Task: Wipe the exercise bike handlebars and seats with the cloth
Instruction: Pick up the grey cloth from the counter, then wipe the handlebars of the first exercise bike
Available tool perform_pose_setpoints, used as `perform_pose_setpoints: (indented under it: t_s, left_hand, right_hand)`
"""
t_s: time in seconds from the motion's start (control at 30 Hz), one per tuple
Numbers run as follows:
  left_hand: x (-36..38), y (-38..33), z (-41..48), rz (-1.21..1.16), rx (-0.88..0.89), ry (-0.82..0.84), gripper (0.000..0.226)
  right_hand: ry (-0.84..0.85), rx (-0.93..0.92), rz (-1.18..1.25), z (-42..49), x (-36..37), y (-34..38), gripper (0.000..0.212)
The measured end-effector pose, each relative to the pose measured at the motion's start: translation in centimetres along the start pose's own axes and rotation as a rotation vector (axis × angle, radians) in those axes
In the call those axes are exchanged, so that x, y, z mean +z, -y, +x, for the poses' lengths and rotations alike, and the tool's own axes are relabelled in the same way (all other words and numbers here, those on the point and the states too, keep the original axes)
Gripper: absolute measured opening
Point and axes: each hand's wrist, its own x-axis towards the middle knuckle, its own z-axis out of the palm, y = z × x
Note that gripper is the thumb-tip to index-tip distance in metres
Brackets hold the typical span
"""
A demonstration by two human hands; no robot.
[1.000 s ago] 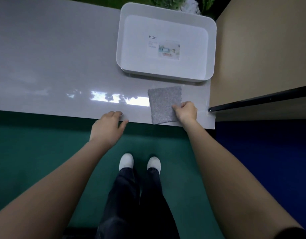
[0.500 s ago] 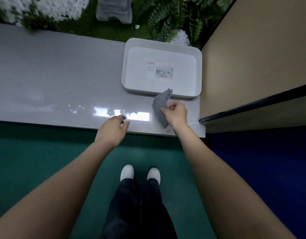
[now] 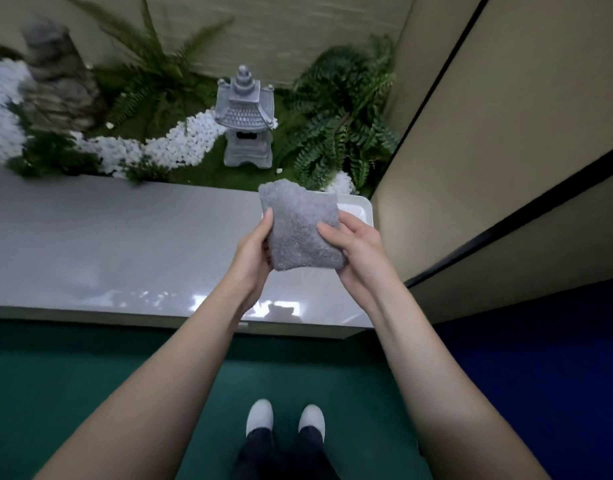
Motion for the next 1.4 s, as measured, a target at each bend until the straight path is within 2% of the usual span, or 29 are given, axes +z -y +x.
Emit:
perform_pose_setpoints:
  t_s: [0.1, 0.2, 0.3, 0.37, 0.47, 0.53, 0.6, 0.77, 0.9, 0.97, 1.13, 1.27, 1.4]
  left_hand:
    - [1.4, -1.9, -2.3, 0.011, 0.105, -0.053, 0.029]
    - [1.9, -2.7, -4.4, 0.213, 0.234, -0.105, 0.02]
    - [1.8, -2.8, -6.0, 0.361, 0.32, -0.132, 0.023]
    - [1.8, -2.8, -7.0, 0.475, 0.396, -0.164, 0.025]
    - [1.9, -3.3, -9.0, 0.642, 0.527, -0.261, 0.032]
    - [1.9, -3.8, -10.5, 0.728, 0.621, -0.338, 0.033]
    - [2.0, -4.1, -11.8, 0.755, 0.668, -0.39, 0.027]
    - [1.0, -2.6, -13.8, 0.787, 0.575, -0.468, 0.011]
    - [0.9, -0.3, -16.0, 0.769, 0.496, -0.455, 0.026]
    - [1.7, 0.9, -17.1, 0.77, 0.49, -0.407, 0.028]
    - [4.8, 4.8, -19.6, 0.667, 0.5, -0.403, 0.037]
    - [6.5, 7.4, -21.8, 0.535, 0.512, -0.522, 0.041]
    - [6.4, 9.1, -25.2, 0.701, 0.551, -0.699, 0.026]
  right_hand:
    - [0.026, -0.017, 0.053, -2.4, 0.1, 1.3, 0.036]
    - [-0.059, -0.062, 0.084, -4.0, 0.5, 1.0, 0.035]
    - [-0.173, -0.134, 0.036, -5.1, 1.3, -0.2, 0.03]
    - [-0.291, -0.224, -0.112, -5.6, 1.8, -1.1, 0.021]
    - [-0.45, -0.462, -0.516, -6.7, 3.0, -1.7, 0.017]
    - [-0.455, -0.614, -0.672, -7.6, 4.2, -1.7, 0.016]
    - [-0.388, -0.684, -0.742, -8.3, 5.5, -1.6, 0.015]
    - [-0.203, -0.534, -0.702, -9.4, 6.4, -3.8, 0.011]
    - [-0.136, -0.39, -0.585, -10.5, 4.6, -5.0, 0.01]
    - [-0.09, -0.308, -0.492, -11.0, 3.2, -5.0, 0.002]
    - [-0.008, -0.202, -0.491, -12.3, -1.1, -4.4, 0.014]
    - [0.094, -0.184, -0.5, -13.6, -3.9, -4.0, 0.013]
    - [0.226, -0.175, -0.535, -14.8, -4.9, -3.8, 0.008]
